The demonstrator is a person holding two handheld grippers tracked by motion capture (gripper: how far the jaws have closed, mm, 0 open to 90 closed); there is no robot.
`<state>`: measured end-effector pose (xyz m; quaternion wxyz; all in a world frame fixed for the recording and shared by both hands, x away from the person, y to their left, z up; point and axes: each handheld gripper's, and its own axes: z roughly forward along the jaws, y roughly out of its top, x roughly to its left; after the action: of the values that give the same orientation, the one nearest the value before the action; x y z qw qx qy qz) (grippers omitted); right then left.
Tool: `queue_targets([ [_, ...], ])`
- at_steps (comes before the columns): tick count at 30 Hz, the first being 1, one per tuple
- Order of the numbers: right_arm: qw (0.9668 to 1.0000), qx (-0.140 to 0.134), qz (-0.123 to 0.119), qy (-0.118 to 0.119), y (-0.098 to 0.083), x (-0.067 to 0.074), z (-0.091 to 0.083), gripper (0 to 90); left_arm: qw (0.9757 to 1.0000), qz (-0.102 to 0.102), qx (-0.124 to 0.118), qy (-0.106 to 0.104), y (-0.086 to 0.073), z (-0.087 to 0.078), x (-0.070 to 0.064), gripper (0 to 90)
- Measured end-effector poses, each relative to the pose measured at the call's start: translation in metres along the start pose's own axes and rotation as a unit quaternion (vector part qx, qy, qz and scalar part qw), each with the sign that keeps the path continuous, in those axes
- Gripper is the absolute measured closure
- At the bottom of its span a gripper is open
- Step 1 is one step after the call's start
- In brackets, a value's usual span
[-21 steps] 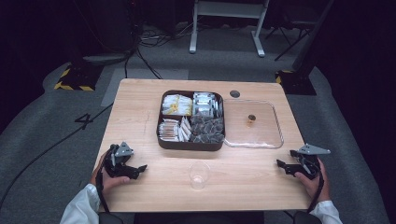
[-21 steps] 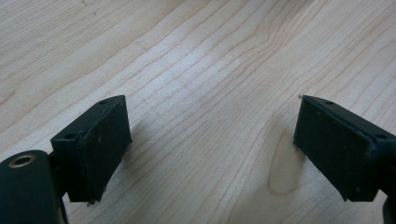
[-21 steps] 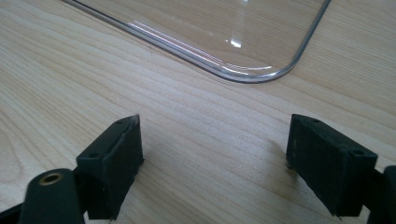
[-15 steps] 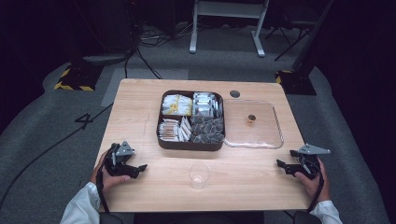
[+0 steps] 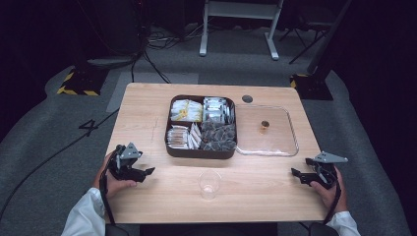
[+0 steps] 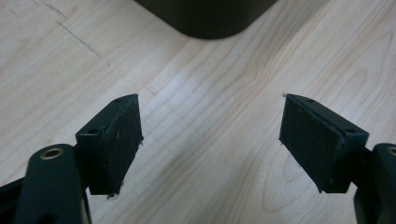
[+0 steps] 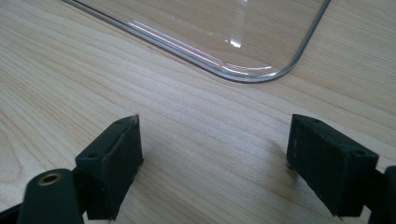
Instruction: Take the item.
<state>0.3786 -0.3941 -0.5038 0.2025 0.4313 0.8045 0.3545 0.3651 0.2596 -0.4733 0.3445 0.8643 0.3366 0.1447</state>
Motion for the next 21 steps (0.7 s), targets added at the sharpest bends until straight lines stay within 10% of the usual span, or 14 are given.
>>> queue_targets([
  [21, 1.0, 0.0, 0.0, 0.0, 0.0, 0.0, 0.0, 18.4, 0.9994, 0.005, -0.028, 0.021, 0.023, -0.012, 0.012, 21.1],
])
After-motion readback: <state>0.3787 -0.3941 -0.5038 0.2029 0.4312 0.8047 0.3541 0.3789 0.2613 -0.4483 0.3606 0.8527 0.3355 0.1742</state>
